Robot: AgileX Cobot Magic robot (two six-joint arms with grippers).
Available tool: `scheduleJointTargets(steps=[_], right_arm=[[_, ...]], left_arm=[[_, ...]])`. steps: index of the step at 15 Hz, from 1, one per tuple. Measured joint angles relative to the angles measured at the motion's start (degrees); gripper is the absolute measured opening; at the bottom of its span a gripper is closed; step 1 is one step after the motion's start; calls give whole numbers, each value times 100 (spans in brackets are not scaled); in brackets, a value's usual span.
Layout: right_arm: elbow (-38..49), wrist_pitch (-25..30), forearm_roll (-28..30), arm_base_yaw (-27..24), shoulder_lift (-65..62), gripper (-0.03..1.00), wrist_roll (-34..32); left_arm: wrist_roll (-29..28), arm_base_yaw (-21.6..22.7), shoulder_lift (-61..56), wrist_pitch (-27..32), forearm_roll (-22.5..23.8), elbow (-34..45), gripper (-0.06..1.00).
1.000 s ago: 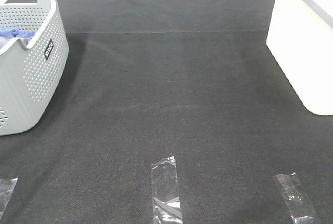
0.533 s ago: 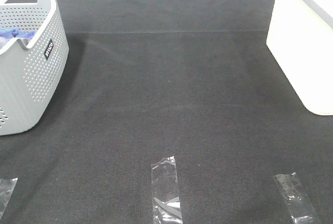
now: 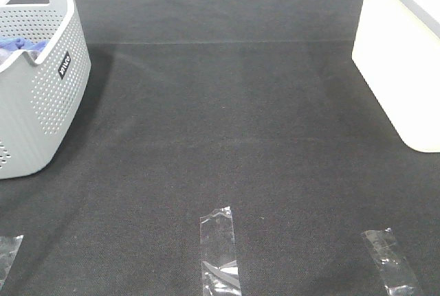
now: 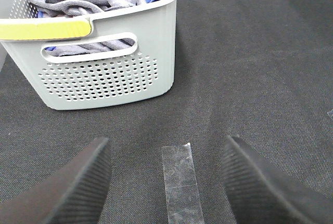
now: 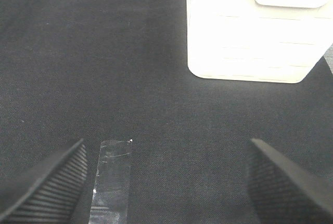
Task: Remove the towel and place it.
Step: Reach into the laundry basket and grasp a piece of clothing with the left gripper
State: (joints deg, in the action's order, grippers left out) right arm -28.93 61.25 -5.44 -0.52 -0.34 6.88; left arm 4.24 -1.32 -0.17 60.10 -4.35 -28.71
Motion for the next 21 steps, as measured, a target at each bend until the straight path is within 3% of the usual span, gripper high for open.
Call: scheduleJointTargets(steps=[21], right_arm=[[0,0,0,0,0,78,0]], left_arm=[[0,0,0,0,0,0,60]])
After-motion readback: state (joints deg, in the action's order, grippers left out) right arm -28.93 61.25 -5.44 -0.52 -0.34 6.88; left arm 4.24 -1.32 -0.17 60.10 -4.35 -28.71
